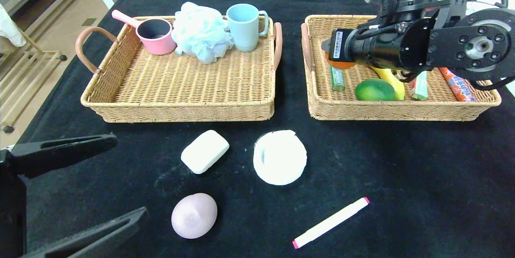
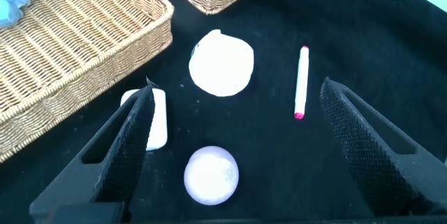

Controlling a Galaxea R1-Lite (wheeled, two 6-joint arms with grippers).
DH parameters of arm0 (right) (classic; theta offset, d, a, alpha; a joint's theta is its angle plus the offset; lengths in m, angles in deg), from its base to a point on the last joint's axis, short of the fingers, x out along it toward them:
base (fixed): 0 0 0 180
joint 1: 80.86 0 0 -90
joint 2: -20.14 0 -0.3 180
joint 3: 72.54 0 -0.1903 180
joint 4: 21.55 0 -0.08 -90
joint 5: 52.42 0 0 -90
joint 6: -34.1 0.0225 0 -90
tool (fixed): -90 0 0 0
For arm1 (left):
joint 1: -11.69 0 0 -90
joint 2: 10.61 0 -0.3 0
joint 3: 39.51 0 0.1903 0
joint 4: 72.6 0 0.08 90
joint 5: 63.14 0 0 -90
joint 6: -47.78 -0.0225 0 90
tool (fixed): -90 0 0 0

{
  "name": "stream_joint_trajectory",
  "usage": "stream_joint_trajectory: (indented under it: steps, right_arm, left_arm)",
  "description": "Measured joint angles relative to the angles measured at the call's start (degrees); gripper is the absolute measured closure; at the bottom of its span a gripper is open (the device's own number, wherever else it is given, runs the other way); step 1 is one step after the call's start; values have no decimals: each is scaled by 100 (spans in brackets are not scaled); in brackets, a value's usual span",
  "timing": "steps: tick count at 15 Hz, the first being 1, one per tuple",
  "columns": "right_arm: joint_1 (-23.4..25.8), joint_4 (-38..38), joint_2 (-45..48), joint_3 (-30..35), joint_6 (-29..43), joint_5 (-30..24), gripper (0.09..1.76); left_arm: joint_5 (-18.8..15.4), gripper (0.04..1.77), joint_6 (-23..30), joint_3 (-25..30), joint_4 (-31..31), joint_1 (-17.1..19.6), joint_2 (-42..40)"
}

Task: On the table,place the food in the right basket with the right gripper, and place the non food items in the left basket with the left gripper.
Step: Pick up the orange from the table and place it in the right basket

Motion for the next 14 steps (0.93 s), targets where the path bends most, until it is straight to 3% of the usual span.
stream_joint_trajectory:
  steps: [8,14]
  right_arm:
    - [27,124,-50,49,2,2,65]
    - [33,98,-37,49,6,-1,37]
  left_arm:
    - [-2,9,0,7,9,-2,-43]
    - [0,9,-2,24,20,-5,-73]
